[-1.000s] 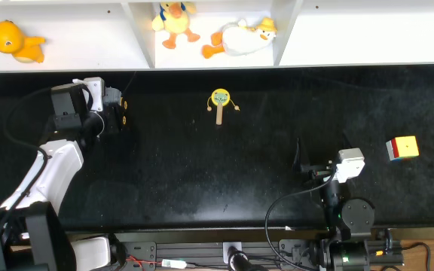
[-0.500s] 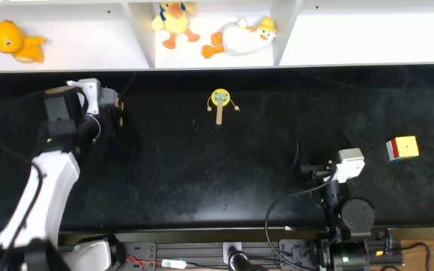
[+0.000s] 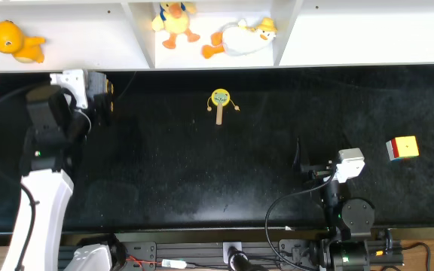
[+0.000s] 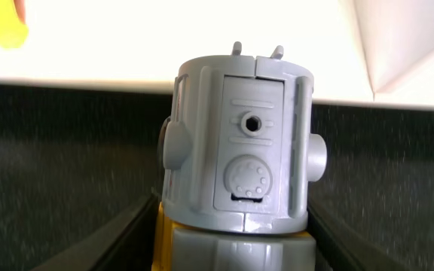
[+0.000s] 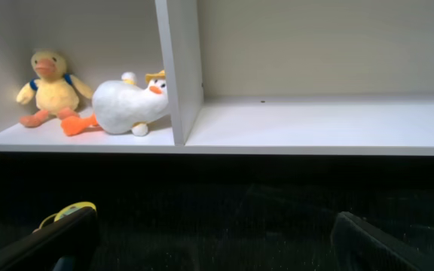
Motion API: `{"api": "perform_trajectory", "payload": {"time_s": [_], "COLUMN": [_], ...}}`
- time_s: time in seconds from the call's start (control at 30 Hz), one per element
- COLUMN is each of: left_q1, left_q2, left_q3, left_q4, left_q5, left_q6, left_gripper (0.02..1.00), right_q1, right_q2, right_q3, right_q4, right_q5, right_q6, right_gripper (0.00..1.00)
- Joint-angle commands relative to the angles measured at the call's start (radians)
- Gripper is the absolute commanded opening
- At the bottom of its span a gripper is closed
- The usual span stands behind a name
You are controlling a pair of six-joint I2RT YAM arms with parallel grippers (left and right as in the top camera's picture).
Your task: Store Toys
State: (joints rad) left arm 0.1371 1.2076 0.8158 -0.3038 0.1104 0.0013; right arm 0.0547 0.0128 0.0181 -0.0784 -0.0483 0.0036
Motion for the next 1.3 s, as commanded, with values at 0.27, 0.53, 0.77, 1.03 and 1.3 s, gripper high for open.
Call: {"api": "perform_trajectory", "payload": {"time_s": [0.27, 0.53, 0.77, 1.03, 1.3], "left_q1": [-0.002, -0.002, -0.002, -0.002, -0.002], "left_q2": [0.242, 0.395, 0.479, 0.539, 0.567], "left_q3": [0.270, 0.393, 0.450, 0.462, 0.462], "left_q4": [0.010, 0.014, 0.050, 0.093, 0.116], "left_q5": [0.007, 0.024, 0.027, 0.039, 0.046], "left_q6": [-0.010, -0.014, -0.014, -0.029, -0.033], "left_gripper": [0.507, 0.507, 0.514, 0.514, 0.520], "right_q1": [0.004, 0.004, 0.004, 0.004, 0.004], "right_q2": [-0.009, -0.009, -0.009, -0.009, -0.009], "right_q3": [-0.013, -0.013, -0.013, -0.013, -0.013], "right_q4": [0.005, 0.005, 0.005, 0.005, 0.005], "right_q5": [-0.004, -0.004, -0.004, -0.004, -0.004], "right_q6": [0.000, 0.001, 0.000, 0.000, 0.000], "right_gripper": [0.996, 0.996, 0.996, 0.996, 0.996]}}
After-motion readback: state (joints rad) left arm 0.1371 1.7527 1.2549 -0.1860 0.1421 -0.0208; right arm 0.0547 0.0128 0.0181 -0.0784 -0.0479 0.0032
